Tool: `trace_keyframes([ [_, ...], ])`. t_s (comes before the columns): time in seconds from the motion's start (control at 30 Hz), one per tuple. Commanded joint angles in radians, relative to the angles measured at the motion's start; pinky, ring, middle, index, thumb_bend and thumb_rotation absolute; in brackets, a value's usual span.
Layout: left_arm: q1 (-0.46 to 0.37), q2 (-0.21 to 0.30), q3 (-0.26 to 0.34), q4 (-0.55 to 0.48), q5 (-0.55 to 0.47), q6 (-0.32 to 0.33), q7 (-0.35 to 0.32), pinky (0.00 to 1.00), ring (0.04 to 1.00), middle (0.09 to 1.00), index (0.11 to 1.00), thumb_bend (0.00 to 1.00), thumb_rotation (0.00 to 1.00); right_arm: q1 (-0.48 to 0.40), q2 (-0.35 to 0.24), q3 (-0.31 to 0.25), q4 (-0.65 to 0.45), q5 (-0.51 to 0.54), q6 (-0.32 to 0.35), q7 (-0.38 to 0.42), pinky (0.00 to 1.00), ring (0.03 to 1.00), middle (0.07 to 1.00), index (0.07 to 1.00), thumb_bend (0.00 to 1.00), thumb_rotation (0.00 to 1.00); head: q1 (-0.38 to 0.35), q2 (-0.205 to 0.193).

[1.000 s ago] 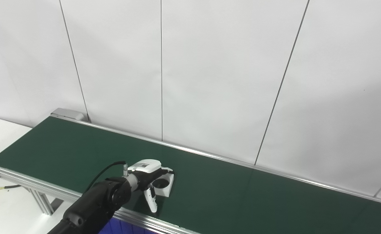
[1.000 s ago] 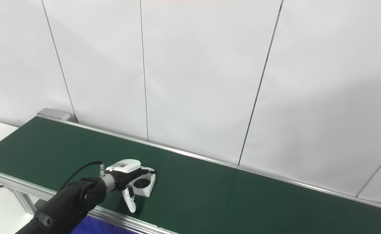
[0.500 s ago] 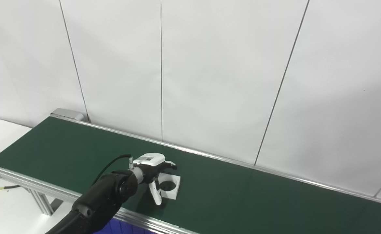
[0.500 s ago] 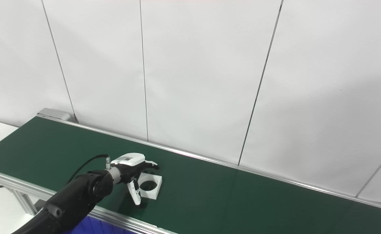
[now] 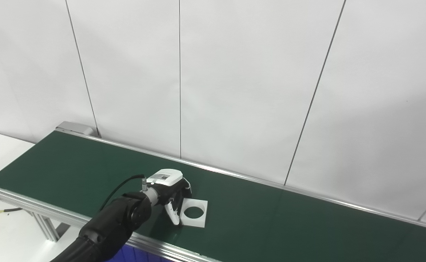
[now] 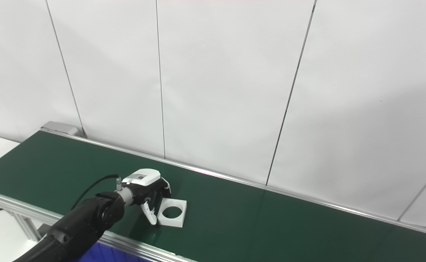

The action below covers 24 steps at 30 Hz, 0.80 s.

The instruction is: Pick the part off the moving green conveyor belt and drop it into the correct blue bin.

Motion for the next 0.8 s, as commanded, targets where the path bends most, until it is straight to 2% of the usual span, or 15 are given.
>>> trace_keyframes([
  [0.0,-0.014,0.018,-0.012,-0.009,0.032,-0.036,0.082,0.61,0.586,0.554,0.469,0.52,0.00,-0.001,0.007,0.001,-0.034,0.008,-0.022,0.001,0.75,0.813,0.851,0.908,0.80,0.35,-0.002,0.004],
  [0.1,0.027,-0.003,-0.052,-0.009,0.080,-0.042,0.156,0.55,0.519,0.496,0.484,0.52,0.00,0.000,0.008,0.001,-0.038,0.004,-0.021,-0.002,0.74,0.813,0.852,0.908,0.80,0.35,-0.009,0.004],
  [0.33,0.064,-0.059,-0.107,0.052,0.125,-0.031,0.293,0.50,0.477,0.449,0.505,0.52,0.00,0.005,0.006,-0.001,-0.046,0.010,-0.017,0.000,0.74,0.812,0.850,0.907,0.80,0.34,-0.014,0.006],
  [0.5,0.062,-0.080,-0.121,0.077,0.127,-0.017,0.333,0.49,0.469,0.438,0.505,0.52,0.00,0.011,0.004,-0.002,-0.055,0.013,-0.011,0.002,0.74,0.810,0.850,0.908,0.81,0.34,-0.016,0.012],
  [0.6,0.059,-0.083,-0.127,0.084,0.128,-0.013,0.347,0.52,0.494,0.451,0.502,0.53,0.00,0.014,0.002,-0.003,-0.058,0.016,-0.008,0.005,0.75,0.813,0.851,0.911,0.81,0.35,-0.015,0.013],
  [0.77,0.070,-0.065,-0.116,0.036,0.111,-0.021,0.345,0.53,0.496,0.460,0.501,0.53,0.00,0.015,0.002,-0.003,-0.063,0.012,-0.006,0.004,0.75,0.815,0.852,0.912,0.81,0.35,-0.015,0.014],
])
